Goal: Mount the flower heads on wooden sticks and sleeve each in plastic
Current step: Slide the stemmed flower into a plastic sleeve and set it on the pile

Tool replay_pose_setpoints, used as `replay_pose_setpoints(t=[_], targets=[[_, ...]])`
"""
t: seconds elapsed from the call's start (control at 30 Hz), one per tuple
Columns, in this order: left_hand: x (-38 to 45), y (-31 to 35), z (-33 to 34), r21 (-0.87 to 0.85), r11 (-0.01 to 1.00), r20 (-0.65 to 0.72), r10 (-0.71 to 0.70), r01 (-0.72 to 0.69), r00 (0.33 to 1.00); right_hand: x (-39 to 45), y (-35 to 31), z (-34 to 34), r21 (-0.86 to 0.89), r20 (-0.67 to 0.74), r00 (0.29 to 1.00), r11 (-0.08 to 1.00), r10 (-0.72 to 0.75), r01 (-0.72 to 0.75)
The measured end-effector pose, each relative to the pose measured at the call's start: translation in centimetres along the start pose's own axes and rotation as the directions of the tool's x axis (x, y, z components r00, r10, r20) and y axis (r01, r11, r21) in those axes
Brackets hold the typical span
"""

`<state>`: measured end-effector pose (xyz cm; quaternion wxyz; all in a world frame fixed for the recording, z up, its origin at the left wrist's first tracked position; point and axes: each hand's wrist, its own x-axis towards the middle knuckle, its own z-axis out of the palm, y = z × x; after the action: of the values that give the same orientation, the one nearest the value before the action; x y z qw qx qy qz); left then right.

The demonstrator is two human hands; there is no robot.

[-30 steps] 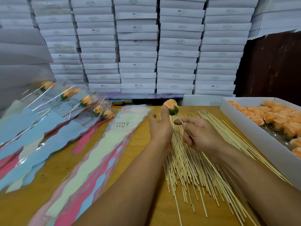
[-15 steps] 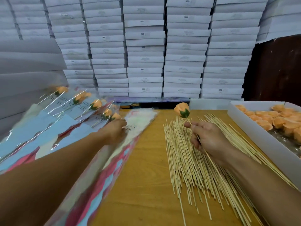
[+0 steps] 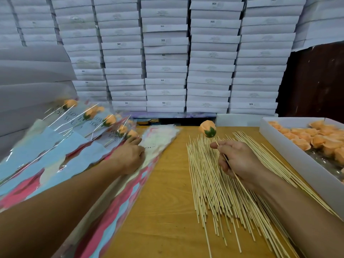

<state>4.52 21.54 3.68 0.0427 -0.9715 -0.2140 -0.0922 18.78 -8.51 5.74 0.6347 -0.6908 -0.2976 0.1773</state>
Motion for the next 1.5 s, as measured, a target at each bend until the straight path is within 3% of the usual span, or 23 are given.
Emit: replay_pose_setpoints(t=[0.2, 0.3, 0.4, 0.47, 0.7, 0.8, 0.87, 0.93, 0.97, 1.0, 1.07, 1.13, 1.17, 1.23, 1.3, 1.4, 1.5], targets=[[-1.4, 3.2, -3.9, 0.003, 0.999, -0.149, -0.040, 0.041, 0.988, -0.1, 0.0, -0.1, 0.021, 0.027, 0.989, 0.990, 0.142, -0.143], [-2.4, 6.4, -6.4, -0.212, 0.977, -0.257, -0.023, -0.033, 0.966, 0.0, 0.0, 0.2, 0.089, 0.027, 0.985, 0.981, 0.172, -0.174], [-4.4, 10.2, -8.1, -0.484, 0.869, -0.223, -0.007, -0.104, 0.975, 0.3, -0.1, 0.0, 0.170, -0.028, 0.985, 0.972, 0.169, -0.162], [-5.8, 12.3, -8.4, -0.535, 0.835, -0.201, 0.025, -0.131, 0.979, 0.5, -0.3, -0.4, 0.224, -0.034, 0.987, 0.964, 0.157, -0.145], [-8.6, 17.3, -6.5, -0.254, 0.944, -0.163, 0.172, -0.210, 0.971, 0.9, 0.0, -1.2, 0.306, -0.133, 0.979, 0.946, 0.153, -0.106], [-9.5, 17.7, -6.5, -0.292, 0.913, -0.147, 0.251, -0.284, 0.957, 1.1, 0.3, -1.5, 0.279, -0.227, 0.953, 0.951, 0.202, -0.136], [-9.1, 16.9, -7.2, -0.349, 0.916, -0.092, 0.178, -0.199, 0.980, 1.1, 0.1, -1.5, 0.333, -0.219, 0.951, 0.933, 0.219, -0.138], [-7.3, 16.0, -8.2, -0.364, 0.931, -0.061, -0.003, -0.019, 0.998, 0.9, -0.3, -1.6, 0.386, -0.158, 0.963, 0.911, 0.219, -0.144], [-6.0, 15.6, -8.8, -0.444, 0.892, -0.018, -0.107, 0.088, 0.994, 0.8, -0.5, -1.6, 0.400, -0.119, 0.970, 0.905, 0.210, -0.147], [-4.5, 15.3, -9.0, -0.589, 0.788, 0.061, -0.181, 0.182, 0.982, 0.6, -0.6, -1.5, 0.403, -0.078, 0.977, 0.903, 0.198, -0.151], [-2.0, 15.2, -8.7, -0.870, 0.396, 0.242, -0.178, 0.295, 0.954, 0.2, -0.7, -1.3, 0.381, -0.011, 0.984, 0.911, 0.176, -0.159], [-0.6, 15.3, -7.5, -0.941, 0.026, 0.335, -0.095, 0.338, 0.938, 0.0, -0.7, -1.1, 0.362, 0.028, 0.985, 0.917, 0.171, -0.169], [-0.3, 15.4, -6.7, -0.934, -0.106, 0.349, -0.054, 0.342, 0.936, -0.1, -0.6, -1.0, 0.361, 0.036, 0.985, 0.917, 0.170, -0.171], [-0.2, 15.5, -5.3, -0.911, -0.278, 0.319, -0.005, 0.306, 0.948, 0.1, -0.4, -1.0, 0.346, 0.039, 0.985, 0.923, 0.166, -0.170], [-0.2, 15.3, -4.3, -0.912, -0.337, 0.247, 0.003, 0.234, 0.969, 0.2, -0.3, -0.9, 0.307, 0.048, 0.985, 0.935, 0.168, -0.175], [-0.4, 14.7, -3.2, -0.928, -0.338, 0.168, -0.006, 0.156, 0.986, 0.5, 0.1, -0.7, 0.291, 0.029, 0.983, 0.939, 0.181, -0.182], [-0.9, 14.5, -3.0, -0.973, -0.218, 0.084, -0.029, 0.075, 0.996, 0.7, 0.3, -0.6, 0.293, 0.010, 0.978, 0.935, 0.206, -0.200]])
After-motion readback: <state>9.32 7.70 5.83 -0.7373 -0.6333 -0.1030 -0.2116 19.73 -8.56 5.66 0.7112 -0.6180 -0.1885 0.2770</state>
